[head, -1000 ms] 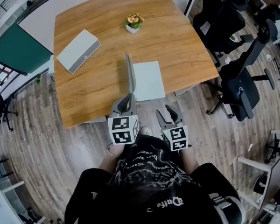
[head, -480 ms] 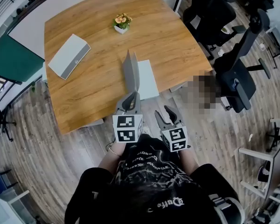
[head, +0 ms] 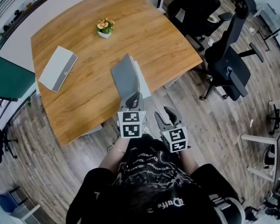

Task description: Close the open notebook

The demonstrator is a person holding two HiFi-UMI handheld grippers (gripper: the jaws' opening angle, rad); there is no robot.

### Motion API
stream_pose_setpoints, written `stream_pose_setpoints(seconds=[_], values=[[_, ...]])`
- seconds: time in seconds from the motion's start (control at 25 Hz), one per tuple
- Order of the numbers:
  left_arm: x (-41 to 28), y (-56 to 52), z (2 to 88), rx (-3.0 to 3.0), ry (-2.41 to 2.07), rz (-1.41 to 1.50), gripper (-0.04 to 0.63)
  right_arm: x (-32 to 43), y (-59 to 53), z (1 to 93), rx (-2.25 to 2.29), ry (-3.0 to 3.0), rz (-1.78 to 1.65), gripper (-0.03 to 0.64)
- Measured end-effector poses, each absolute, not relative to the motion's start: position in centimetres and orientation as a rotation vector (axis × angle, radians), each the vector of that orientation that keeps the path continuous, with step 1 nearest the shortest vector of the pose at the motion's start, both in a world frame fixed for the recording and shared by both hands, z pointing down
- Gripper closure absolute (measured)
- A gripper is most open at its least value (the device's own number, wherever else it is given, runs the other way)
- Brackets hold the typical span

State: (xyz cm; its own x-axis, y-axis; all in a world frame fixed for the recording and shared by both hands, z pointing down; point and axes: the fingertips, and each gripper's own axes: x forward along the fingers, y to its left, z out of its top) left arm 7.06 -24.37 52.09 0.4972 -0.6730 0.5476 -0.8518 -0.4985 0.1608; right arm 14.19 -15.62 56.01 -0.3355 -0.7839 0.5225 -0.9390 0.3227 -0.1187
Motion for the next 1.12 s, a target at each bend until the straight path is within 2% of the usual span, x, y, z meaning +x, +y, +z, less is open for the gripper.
stream_pose_setpoints(seconds=[0.92,1.12], values=[[12.6,-26.0,60.6,2.254,-1.01,0.828,0.56,15.8,-14.8,56.8,1.66,-2.104,0.637,0.433],[12.9,-25.8,62.7,2.2,-0.947,0.973,0.558,15.6,-14.8,56.9,1.649,-2.094,0.627,0.433]])
